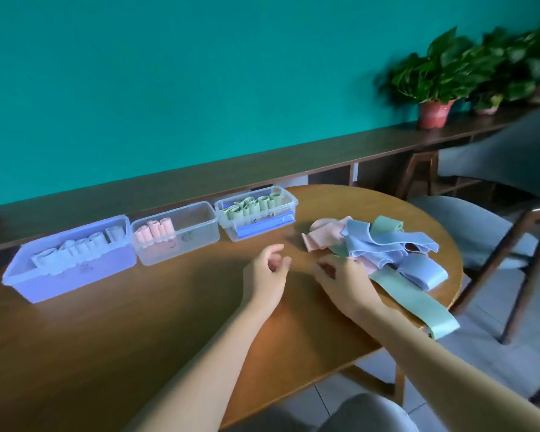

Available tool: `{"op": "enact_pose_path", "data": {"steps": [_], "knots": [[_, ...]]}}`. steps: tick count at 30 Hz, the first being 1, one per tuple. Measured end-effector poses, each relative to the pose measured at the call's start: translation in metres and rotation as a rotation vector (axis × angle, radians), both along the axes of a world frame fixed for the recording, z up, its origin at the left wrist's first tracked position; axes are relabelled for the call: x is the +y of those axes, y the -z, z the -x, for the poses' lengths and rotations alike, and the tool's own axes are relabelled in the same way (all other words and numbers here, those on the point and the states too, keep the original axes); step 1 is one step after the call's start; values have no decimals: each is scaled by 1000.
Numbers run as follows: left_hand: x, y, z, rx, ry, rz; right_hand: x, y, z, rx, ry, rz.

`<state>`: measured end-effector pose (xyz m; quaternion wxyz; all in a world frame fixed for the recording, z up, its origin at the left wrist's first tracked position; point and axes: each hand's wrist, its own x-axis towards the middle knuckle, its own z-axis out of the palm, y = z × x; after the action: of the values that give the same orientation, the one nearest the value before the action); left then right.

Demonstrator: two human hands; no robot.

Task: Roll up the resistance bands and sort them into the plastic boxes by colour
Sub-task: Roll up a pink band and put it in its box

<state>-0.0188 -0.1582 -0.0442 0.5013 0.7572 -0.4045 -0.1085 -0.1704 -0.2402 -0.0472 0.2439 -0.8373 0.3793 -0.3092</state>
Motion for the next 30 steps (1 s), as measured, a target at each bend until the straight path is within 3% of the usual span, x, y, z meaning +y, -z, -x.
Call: {"op": "enact_pose_path", "data": {"steps": [5, 9, 18, 30], "knots": [[-52, 3, 11, -179, 6, -135, -13, 6, 7, -212, 89, -178], [-78, 2, 12, -225, -28, -259, -12, 6, 7, -253, 71, -225], [-84, -27, 8, 66, -138, 46, -11, 4, 7, -329, 74, -260], [-30, -129, -35, -191, -152, 175, -5, -29, -3, -379, -42, -255]]}}
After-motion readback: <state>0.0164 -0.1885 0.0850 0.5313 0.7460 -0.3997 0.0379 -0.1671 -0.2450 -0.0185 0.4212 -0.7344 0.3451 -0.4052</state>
